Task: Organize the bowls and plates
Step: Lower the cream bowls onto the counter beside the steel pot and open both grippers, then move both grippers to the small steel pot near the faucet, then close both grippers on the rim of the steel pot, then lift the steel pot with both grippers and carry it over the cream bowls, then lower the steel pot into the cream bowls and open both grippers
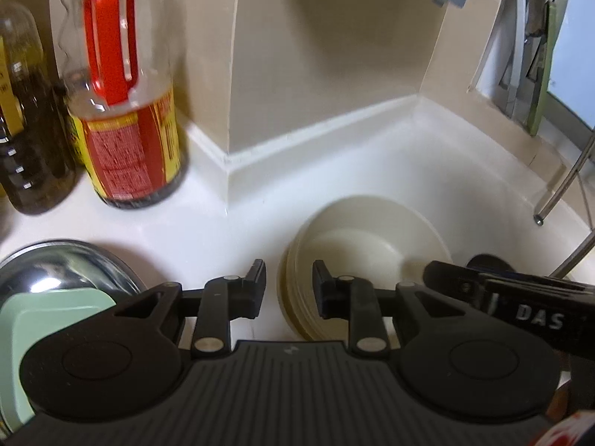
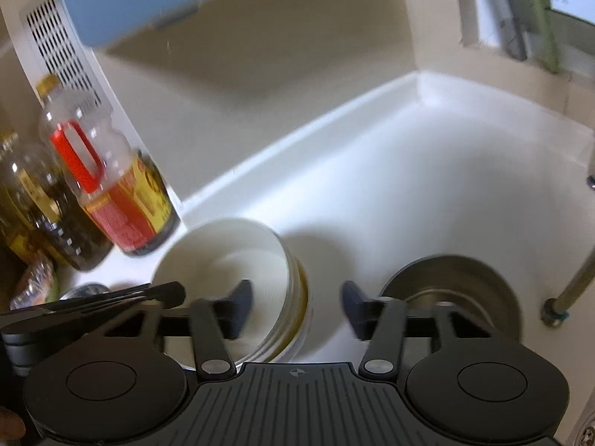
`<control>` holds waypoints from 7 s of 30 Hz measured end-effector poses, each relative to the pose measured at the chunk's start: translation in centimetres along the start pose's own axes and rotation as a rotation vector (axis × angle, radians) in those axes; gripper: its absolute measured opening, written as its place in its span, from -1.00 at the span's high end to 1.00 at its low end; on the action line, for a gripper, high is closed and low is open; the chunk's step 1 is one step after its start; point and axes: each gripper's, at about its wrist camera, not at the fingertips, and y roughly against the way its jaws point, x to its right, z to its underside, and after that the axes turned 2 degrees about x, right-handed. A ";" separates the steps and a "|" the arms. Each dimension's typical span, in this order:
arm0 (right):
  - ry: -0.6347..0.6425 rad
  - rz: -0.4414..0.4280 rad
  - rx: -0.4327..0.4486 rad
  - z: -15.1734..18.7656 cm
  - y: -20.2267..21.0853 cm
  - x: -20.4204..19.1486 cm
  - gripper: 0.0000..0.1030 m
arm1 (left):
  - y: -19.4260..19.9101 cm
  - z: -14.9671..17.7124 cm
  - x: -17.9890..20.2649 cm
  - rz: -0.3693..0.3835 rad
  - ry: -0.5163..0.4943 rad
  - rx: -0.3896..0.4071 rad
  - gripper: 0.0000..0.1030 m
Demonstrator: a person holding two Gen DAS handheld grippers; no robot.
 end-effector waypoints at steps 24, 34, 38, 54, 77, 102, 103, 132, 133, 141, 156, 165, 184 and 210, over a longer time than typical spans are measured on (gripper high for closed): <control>-0.127 0.091 -0.050 10.2 11.5 1.0 -0.15 | 9.4 7.8 0.8 0.082 -0.158 -0.074 0.53; -0.149 0.106 -0.107 13.7 13.5 0.3 -0.15 | 11.2 10.9 0.9 0.101 -0.186 -0.125 0.53; -0.143 0.107 -0.126 14.6 13.8 -0.3 -0.15 | 11.6 11.6 0.9 0.107 -0.190 -0.145 0.53; -0.127 0.105 -0.163 15.3 13.5 0.3 -0.15 | 10.9 12.0 2.1 0.121 -0.197 -0.194 0.53; -0.165 0.118 -0.150 13.2 12.5 6.1 -0.14 | 6.8 10.4 7.2 0.178 -0.137 -0.195 0.53; -0.117 0.070 0.067 4.2 5.8 12.2 0.23 | -2.3 4.6 15.9 0.081 -0.101 -0.048 0.54; -0.115 0.068 0.068 4.1 5.5 12.3 0.26 | -2.6 4.5 16.0 0.072 -0.105 -0.049 0.54; -0.097 0.069 0.099 3.1 7.1 11.6 0.80 | -0.9 3.9 16.4 0.108 -0.127 0.023 0.80; -0.092 0.067 0.107 2.8 7.6 11.4 0.80 | -0.4 3.7 16.4 0.114 -0.125 0.035 0.80; -0.032 0.019 0.148 -0.1 10.0 8.2 0.80 | 3.1 1.0 14.6 0.118 -0.076 0.113 0.80; 0.032 -0.160 0.090 -1.9 7.0 1.9 0.80 | 5.8 -0.8 7.8 -0.006 0.029 0.198 0.80; 0.072 -0.208 0.070 -1.7 4.3 -0.2 0.80 | 5.2 -0.3 4.8 -0.062 0.068 0.179 0.80; 0.059 -0.210 0.000 -0.9 0.7 0.0 0.80 | 1.8 0.9 3.3 -0.086 0.104 0.100 0.80; 0.020 -0.257 -0.057 2.9 7.7 1.6 -0.21 | 10.7 5.9 3.0 -0.082 0.081 0.047 0.60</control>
